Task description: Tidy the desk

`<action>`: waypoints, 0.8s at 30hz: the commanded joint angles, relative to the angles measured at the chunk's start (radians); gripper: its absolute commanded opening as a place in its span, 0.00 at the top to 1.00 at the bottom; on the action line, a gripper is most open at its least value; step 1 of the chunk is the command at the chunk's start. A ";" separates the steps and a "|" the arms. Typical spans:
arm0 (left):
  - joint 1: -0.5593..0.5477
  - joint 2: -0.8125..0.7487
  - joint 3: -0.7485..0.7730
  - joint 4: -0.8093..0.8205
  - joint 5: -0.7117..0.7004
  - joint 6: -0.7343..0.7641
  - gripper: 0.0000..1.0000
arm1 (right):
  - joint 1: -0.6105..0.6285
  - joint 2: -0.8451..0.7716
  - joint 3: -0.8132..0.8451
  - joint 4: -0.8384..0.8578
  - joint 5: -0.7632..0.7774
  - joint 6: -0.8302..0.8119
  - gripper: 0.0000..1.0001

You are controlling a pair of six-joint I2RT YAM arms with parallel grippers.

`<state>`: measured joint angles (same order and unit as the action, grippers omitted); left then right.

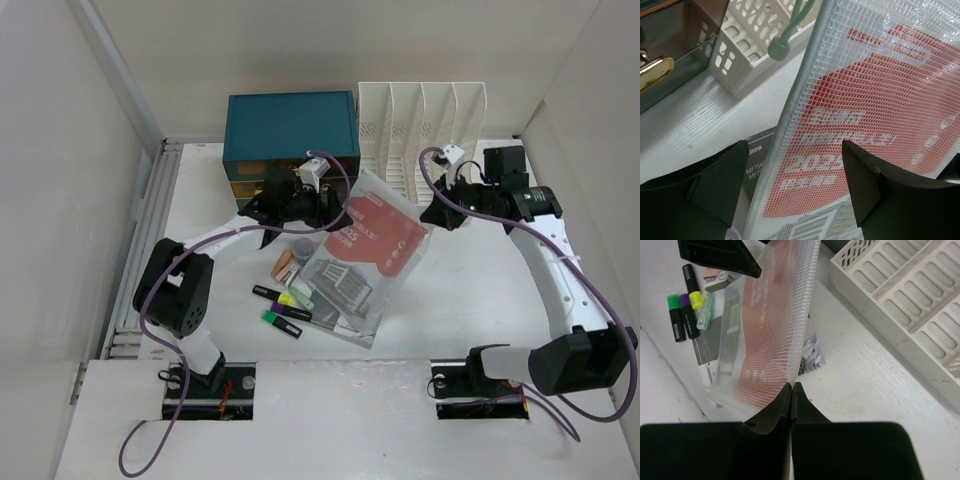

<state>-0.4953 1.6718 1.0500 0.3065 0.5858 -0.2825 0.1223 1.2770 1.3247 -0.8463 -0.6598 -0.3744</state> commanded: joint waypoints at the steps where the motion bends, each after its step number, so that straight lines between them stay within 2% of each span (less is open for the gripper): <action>1: 0.037 -0.004 0.031 0.072 0.109 0.010 0.28 | -0.036 -0.028 0.061 -0.013 -0.119 -0.087 1.00; 4: 0.067 -0.004 0.022 0.108 0.178 0.009 0.28 | -0.061 -0.016 0.082 -0.039 -0.187 -0.124 1.00; 8: 0.106 0.016 0.008 0.196 0.354 -0.039 0.28 | -0.082 0.021 0.103 -0.092 -0.290 -0.184 1.00; 12: 0.130 0.060 0.008 0.258 0.440 -0.073 0.28 | -0.093 0.053 0.113 -0.151 -0.392 -0.251 1.00; 24: 0.109 0.108 0.008 0.276 0.520 -0.073 0.30 | -0.093 0.145 0.166 -0.332 -0.523 -0.466 1.00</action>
<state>-0.3740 1.7756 1.0496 0.5262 1.0397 -0.3561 0.0330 1.4292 1.4322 -1.1236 -1.0763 -0.7387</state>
